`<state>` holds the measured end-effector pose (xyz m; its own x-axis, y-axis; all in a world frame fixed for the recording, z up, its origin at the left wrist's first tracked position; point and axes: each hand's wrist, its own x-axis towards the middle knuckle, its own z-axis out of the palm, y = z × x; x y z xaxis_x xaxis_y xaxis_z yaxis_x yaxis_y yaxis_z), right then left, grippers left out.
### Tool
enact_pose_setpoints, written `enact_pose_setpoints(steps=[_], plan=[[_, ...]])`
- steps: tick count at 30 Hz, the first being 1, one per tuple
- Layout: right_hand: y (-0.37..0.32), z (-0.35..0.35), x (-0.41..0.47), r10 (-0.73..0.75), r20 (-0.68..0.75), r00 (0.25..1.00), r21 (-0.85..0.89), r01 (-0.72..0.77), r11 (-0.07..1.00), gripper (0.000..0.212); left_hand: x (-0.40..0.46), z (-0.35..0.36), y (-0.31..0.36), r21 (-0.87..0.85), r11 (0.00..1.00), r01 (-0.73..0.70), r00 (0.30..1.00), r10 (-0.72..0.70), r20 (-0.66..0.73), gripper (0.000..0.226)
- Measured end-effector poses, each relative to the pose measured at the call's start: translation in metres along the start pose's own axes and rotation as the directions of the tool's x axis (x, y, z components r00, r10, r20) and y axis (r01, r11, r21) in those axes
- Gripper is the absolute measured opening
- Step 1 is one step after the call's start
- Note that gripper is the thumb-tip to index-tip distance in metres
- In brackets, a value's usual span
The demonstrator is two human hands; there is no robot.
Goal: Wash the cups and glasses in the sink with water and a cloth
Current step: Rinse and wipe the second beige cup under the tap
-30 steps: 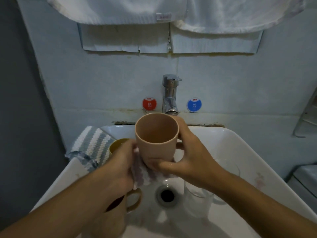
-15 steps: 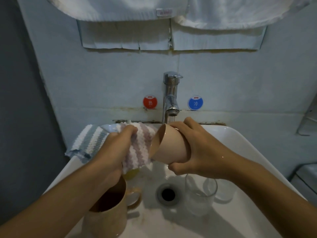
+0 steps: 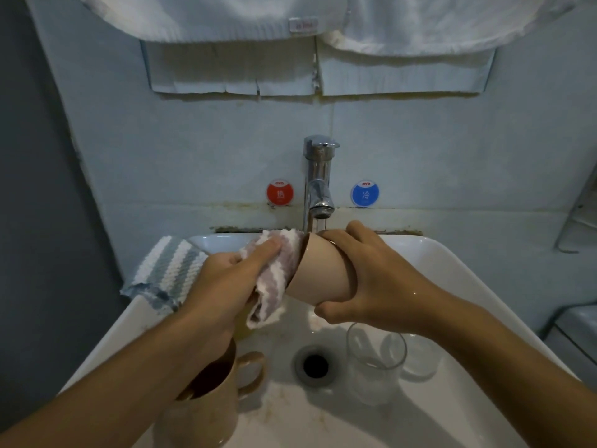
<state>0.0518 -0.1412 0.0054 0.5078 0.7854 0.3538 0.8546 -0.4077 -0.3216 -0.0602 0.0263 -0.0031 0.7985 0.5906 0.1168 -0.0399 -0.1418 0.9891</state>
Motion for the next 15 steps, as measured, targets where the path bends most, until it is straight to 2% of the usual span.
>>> enact_pose_setpoints(steps=[4,6,11,13,15], plan=[[-0.001,0.000,-0.001,-0.030,-0.020,0.999,0.028,0.031,0.999,0.088,0.001,0.003,-0.003,0.102,0.993,-0.066,0.998,0.065,0.019,0.050],[-0.001,-0.001,-0.001,-0.037,-0.024,0.999,0.039,0.038,0.998,0.088,-0.001,0.005,-0.003,0.113,0.991,-0.071,0.995,0.062,0.082,0.056],[-0.001,-0.003,-0.002,-0.035,0.037,0.999,-0.021,0.036,0.999,0.091,-0.002,0.013,0.001,0.048,0.991,0.124,0.968,-0.131,0.212,0.046],[-0.005,0.001,-0.003,-0.048,0.081,0.996,-0.020,0.050,0.999,0.092,-0.001,0.018,-0.004,-0.033,0.977,0.212,0.943,-0.196,0.269,0.069],[-0.008,0.006,-0.004,-0.064,0.102,0.993,0.006,0.064,0.998,0.092,-0.003,0.020,-0.004,-0.090,0.970,0.225,0.941,-0.192,0.279,0.080]])
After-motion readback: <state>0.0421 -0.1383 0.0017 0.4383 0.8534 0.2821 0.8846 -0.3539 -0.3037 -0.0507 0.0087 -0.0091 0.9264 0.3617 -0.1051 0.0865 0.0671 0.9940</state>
